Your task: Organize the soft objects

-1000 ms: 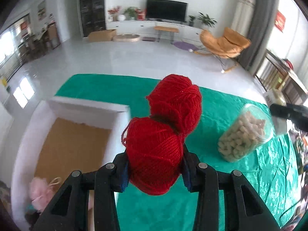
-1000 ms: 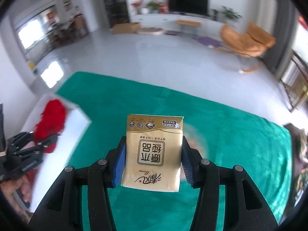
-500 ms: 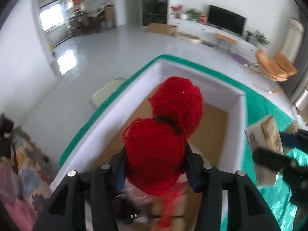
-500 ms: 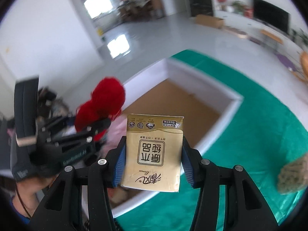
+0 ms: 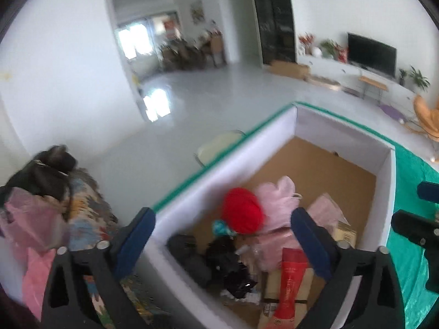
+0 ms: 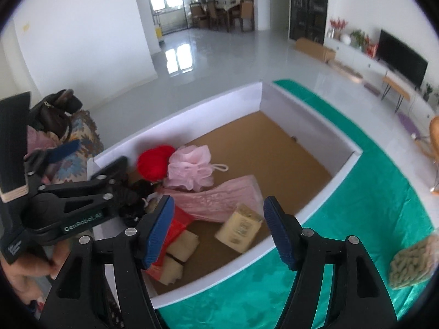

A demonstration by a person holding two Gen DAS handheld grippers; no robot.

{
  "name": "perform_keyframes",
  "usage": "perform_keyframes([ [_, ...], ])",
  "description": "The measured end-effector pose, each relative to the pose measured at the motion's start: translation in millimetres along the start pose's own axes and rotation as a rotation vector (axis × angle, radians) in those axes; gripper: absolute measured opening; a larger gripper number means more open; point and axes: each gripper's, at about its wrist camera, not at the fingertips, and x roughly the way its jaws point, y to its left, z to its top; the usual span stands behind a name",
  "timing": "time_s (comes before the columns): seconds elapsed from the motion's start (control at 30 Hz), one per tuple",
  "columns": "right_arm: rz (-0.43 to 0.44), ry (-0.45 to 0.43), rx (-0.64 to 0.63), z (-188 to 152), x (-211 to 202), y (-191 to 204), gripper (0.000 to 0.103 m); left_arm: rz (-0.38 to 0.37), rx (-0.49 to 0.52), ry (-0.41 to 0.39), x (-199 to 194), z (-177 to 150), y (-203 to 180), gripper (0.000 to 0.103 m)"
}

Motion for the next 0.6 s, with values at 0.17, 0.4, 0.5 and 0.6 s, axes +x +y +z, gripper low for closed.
perform_keyframes([
  [0.17, -0.027, -0.002, -0.010, -8, -5, 5, 0.071, -0.008, -0.121, -0.030, -22, -8, 16, 0.100],
  [0.4, -0.046, -0.001, -0.016, -15, -17, 6, 0.071, -0.011, -0.115, -0.039, -39, -11, 19, 0.100],
  [0.5, -0.045, -0.004, -0.019, -16, -19, 7, 0.071, -0.006, -0.099, -0.064, -48, -11, 16, 0.100],
  [0.6, -0.042, -0.006, -0.017, -16, -19, 9, 0.071, -0.004, -0.091, -0.076, -54, -10, 14, 0.100],
])
